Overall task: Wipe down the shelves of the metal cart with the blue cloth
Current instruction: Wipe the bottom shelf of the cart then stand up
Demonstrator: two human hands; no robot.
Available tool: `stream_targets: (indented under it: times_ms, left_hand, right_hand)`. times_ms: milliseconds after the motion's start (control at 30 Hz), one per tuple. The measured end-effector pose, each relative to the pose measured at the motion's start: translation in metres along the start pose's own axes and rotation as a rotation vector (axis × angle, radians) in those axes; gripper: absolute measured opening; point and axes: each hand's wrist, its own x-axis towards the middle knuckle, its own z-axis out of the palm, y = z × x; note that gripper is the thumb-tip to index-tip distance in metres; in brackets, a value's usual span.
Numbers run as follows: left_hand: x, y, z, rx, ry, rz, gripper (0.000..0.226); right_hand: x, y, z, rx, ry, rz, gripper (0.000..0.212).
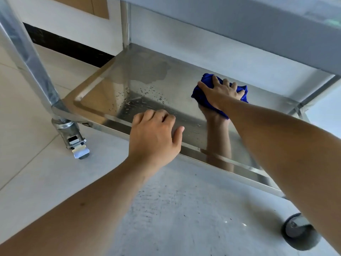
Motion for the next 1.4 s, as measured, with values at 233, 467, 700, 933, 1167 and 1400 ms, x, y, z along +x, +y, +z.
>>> stream_targets:
  times_ms: [233, 467, 700, 933, 1167, 1400]
  left_hand:
    - [-0.001, 0.002, -0.001, 0.004, -0.007, 0.002, 0.046]
    - [-0.004, 0.005, -0.004, 0.022, -0.031, 0.014, 0.049]
    - [-0.001, 0.008, -0.011, -0.012, -0.016, -0.007, 0.043]
    - [-0.001, 0.007, -0.017, -0.151, -0.003, -0.04, 0.029]
    - [0.001, -0.011, -0.022, -0.367, 0.011, -0.038, 0.021]
    - [-0.004, -0.035, -0.037, -0.521, 0.165, -0.196, 0.008]
  right_hand:
    - [0.026, -0.009, 0.001, 0.017, 0.001, -0.004, 0.091]
    - [0.0, -0.016, 0.001, 0.003, -0.007, -0.01, 0.089]
    - [-0.06, -0.032, 0.0, 0.013, -0.014, -0.116, 0.091]
    - [-0.145, -0.023, 0.003, -0.003, -0.015, -0.185, 0.091]
    - [-0.204, -0.02, -0.003, -0.033, -0.07, -0.177, 0.092]
    - [-0.225, -0.047, 0.002, -0.06, -0.061, -0.214, 0.091]
